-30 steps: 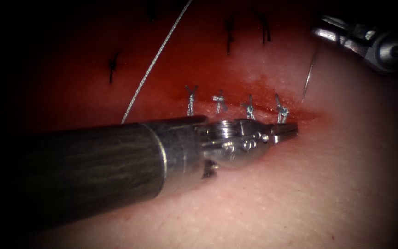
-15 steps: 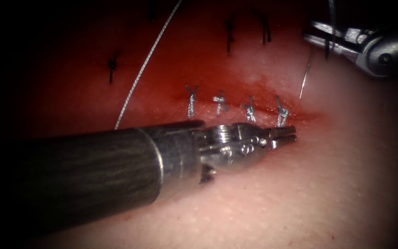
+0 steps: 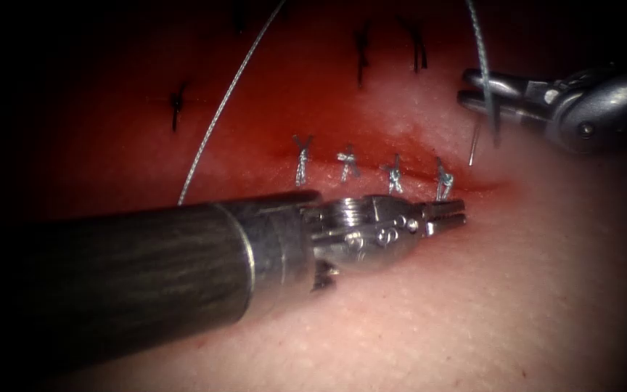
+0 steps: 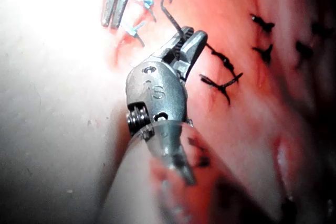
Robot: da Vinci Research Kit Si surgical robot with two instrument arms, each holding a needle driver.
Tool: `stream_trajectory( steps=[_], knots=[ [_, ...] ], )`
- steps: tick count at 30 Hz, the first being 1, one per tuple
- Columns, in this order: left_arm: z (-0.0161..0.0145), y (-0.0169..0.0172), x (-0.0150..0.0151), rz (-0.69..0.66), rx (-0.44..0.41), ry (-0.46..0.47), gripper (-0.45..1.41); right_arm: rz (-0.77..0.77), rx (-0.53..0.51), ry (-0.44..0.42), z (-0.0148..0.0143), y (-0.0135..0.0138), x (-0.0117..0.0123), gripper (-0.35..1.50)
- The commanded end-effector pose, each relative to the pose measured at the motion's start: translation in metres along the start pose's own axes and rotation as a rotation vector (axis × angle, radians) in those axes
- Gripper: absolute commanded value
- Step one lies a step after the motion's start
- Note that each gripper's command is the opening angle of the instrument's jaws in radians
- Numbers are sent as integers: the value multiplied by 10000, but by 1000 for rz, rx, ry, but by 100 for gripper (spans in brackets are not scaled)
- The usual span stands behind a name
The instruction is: Wound Closure
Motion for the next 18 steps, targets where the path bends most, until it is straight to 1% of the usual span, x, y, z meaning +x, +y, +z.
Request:
stream_trajectory(
  steps=[1, 6, 9, 12, 16, 18],
  knots=[
    [8, -3, 3, -5, 2, 1, 5, -3, 8, 7, 10, -5, 2, -35],
    [9, -3, 3, -12, 2, 1, 5, -8, 10, 8, 8, -11, 6, -35],
    [11, -4, 4, -13, 2, 2, 5, -18, 28, 2, 9, -20, 3, -35],
    [12, -4, 5, -20, -1, 5, 5, -20, 32, -3, 9, -21, 2, -35],
    [16, -4, 6, -21, -3, 9, 2, 11, 2, 8, 8, -10, 4, -35],
    [18, -3, 6, -19, -5, 8, 0, 58, -4, 9, 8, -4, 5, -35]
  ],
)
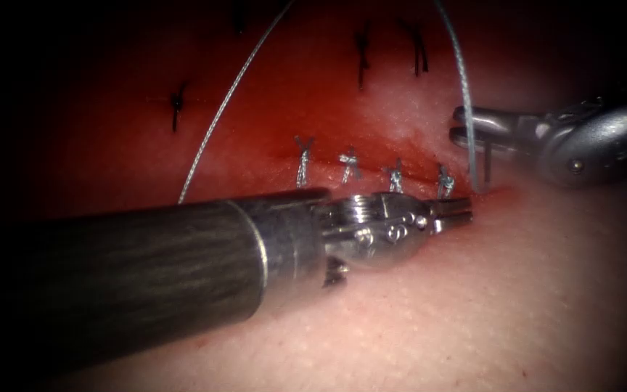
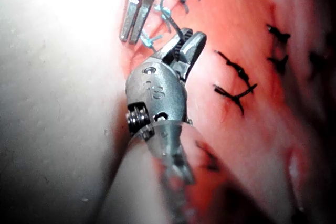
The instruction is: Wound Closure
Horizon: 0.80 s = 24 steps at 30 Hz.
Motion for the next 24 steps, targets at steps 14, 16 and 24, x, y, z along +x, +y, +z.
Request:
stream_trajectory(
  steps=[14, 16, 24],
  knots=[
    [9, 30, -34, 4, -101, -118, 4, 329, 33, 58, 20, 35, -30, -35],
    [8, 31, -37, -4, -103, -120, 4, 356, 44, 60, 23, 37, -32, -35],
    [12, 34, -38, -1, -102, -127, 4, 383, -21, 48, 26, 56, -34, -35]
  ],
)
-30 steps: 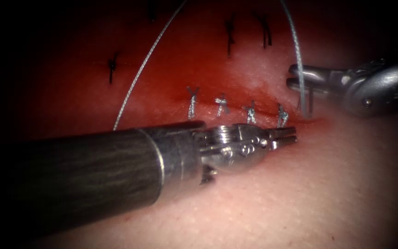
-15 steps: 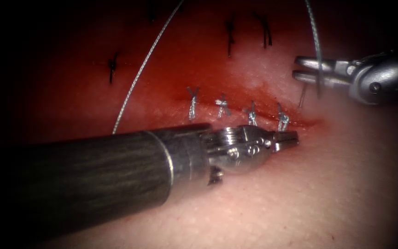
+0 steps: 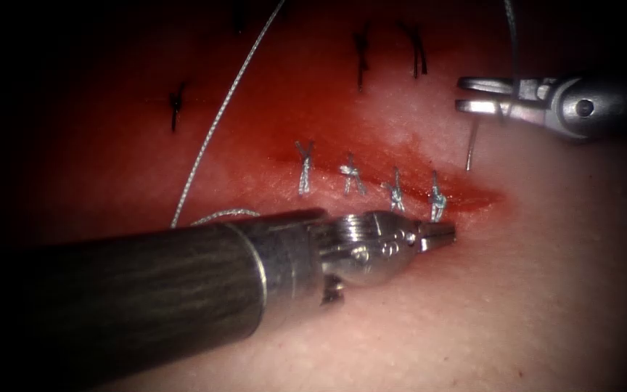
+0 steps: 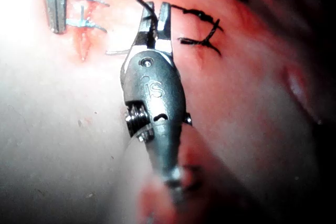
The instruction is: Wound Closure
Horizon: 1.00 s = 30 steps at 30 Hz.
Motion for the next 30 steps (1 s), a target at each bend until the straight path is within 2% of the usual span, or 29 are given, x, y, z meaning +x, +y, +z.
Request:
stream_trajectory(
  steps=[1, 7, 10, 18, 27, 30],
  knots=[
    [9, -2, 3, 3, -2, -1, 4, -18, -21, 14, 9, 6, 2, -35],
    [9, -2, 3, 4, -4, -3, 4, -120, -75, 26, 6, -1, 10, -35],
    [9, -2, 3, 4, -4, -3, 4, -119, -76, 26, 7, -3, 12, -35],
    [10, -3, 3, 3, -4, -3, 5, -94, 37, 10, 15, -7, 8, -35],
    [5, -4, 3, 3, -8, -1, 5, -123, 87, -14, 12, -36, 2, -35],
    [6, -4, 3, 3, -7, -2, 5, -65, 91, -12, 12, -31, 3, -35]
  ],
)
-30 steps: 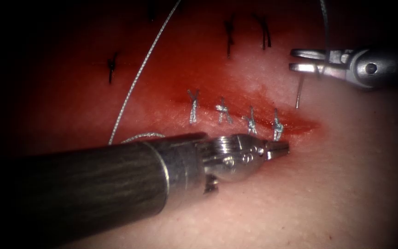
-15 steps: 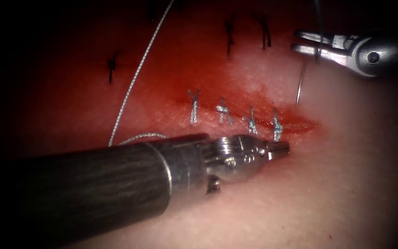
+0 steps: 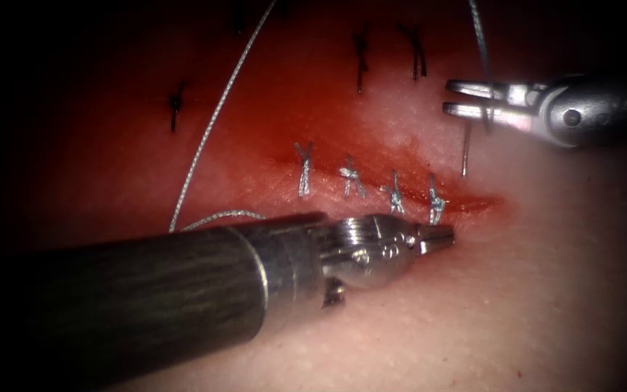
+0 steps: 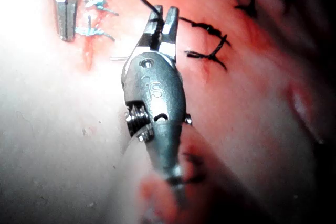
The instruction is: Wound Closure
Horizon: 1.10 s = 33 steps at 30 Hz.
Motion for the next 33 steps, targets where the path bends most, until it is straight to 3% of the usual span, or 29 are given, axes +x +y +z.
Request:
stream_trajectory(
  steps=[1, 6, 16, 20, 23, 33],
  knots=[
    [8, -2, 2, 1, 2, 0, 5, 38, -8, 15, 10, 5, -1, -35],
    [8, -3, 2, 1, 2, 0, 5, 275, 10, 53, 13, 21, -11, -35],
    [8, -2, 3, 1, 2, 0, 5, 534, 17, 50, 18, 28, -38, -35],
    [7, -3, 3, 0, 1, 1, 5, 845, 96, -2, 20, 11, -46, -35],
    [4, -6, 3, -1, -3, 3, 5, 1074, 197, -106, 20, -22, -57, -35],
    [-5, -11, 5, -6, -13, 6, 0, 1526, 323, -150, 5, -52, -37, -35]
  ],
)
